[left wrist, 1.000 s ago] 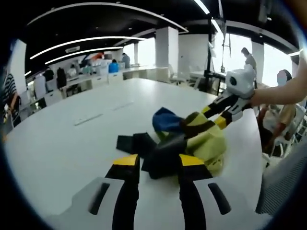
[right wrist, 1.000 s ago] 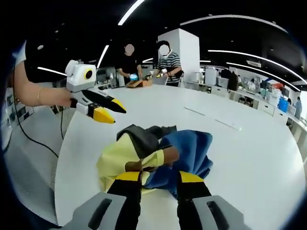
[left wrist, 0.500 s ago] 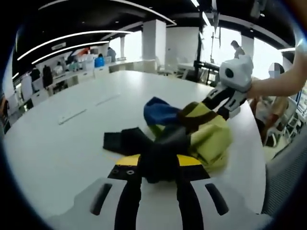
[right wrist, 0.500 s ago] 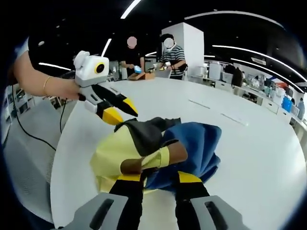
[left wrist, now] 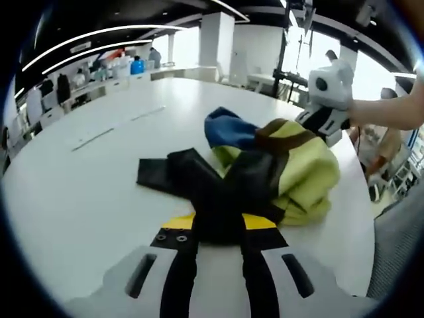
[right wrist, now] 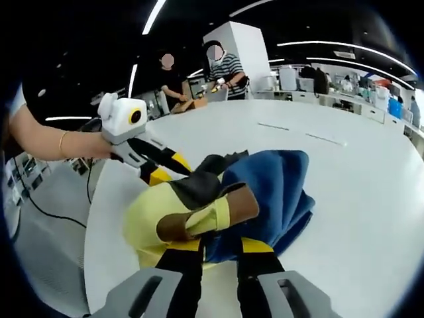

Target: Fold the garment on the visible template until the final outline fits inside the template.

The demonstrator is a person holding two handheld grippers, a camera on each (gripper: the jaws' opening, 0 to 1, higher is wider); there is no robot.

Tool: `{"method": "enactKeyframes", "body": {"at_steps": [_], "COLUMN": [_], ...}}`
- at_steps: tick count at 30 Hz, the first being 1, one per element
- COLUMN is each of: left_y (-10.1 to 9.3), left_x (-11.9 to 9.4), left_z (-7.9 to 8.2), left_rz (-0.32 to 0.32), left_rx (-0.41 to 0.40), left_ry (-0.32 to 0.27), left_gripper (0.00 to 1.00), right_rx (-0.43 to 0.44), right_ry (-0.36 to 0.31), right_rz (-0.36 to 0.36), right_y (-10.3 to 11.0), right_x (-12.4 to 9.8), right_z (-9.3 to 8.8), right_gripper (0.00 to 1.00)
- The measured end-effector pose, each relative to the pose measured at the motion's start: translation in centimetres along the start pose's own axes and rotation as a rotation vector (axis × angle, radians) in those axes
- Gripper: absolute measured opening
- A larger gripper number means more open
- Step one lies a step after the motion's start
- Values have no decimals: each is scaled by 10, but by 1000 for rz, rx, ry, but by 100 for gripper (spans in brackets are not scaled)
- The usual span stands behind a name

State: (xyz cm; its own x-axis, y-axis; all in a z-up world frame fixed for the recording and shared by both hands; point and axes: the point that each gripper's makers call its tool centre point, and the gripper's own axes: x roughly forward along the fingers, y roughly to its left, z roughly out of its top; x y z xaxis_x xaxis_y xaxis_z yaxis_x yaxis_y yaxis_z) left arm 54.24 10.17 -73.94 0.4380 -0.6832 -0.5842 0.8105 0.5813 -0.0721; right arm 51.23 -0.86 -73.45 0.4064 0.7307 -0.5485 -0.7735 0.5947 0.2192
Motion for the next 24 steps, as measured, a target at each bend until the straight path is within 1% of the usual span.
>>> {"method": "enactKeyframes", "body": {"at_steps": [2,6,7,8,12,13,15,16,17,18,19,20,23,24], "left_y": [1,3,3,4,1,2,2,6,7,6,6,7,6,7], "left_x": [2,3,3,2,2,2,1,-1,-1,-1,-4,-5,-12,-17], "left_z": [-1,-2,-3,-3,-2,-2,-2,-3,-4,-3,-2,-1,5,10], "left_rz": [-10,-23,-24,-18,-10,0,19,52,63,60,74,81,103,117], "left_rx": [-11,-85,-124,-132,-97,-86,-79,-54,-50,-70,-109,-122,-118,-99], "left_ry": [1,0,0,-4,-4,5,19,30,36,35,28,24,-1,-23], "left_gripper": [21,21,21,19,15,13,6,2,1,1,1,1,0,0], "right_rx": [2,5,3,-3,-21,-22,-14,-11,-6,-1,5,6,23,25], "right_ry": [0,0,-1,-2,-7,-8,-13,-17,-22,-25,-28,-29,-46,-52], "right_rz": [2,3,2,-1,-3,-4,-8,-10,-13,-15,-16,-18,-30,-33], "right_y": [0,0,0,0,2,2,1,1,1,1,2,2,3,3], "right_x": [1,1,0,0,-1,-1,-2,-2,-3,-3,-4,-5,-11,-13], "right_z": [0,0,0,0,2,2,3,3,3,3,3,3,7,8], "right_gripper": [13,11,10,9,4,3,2,2,1,1,1,0,0,0]}}
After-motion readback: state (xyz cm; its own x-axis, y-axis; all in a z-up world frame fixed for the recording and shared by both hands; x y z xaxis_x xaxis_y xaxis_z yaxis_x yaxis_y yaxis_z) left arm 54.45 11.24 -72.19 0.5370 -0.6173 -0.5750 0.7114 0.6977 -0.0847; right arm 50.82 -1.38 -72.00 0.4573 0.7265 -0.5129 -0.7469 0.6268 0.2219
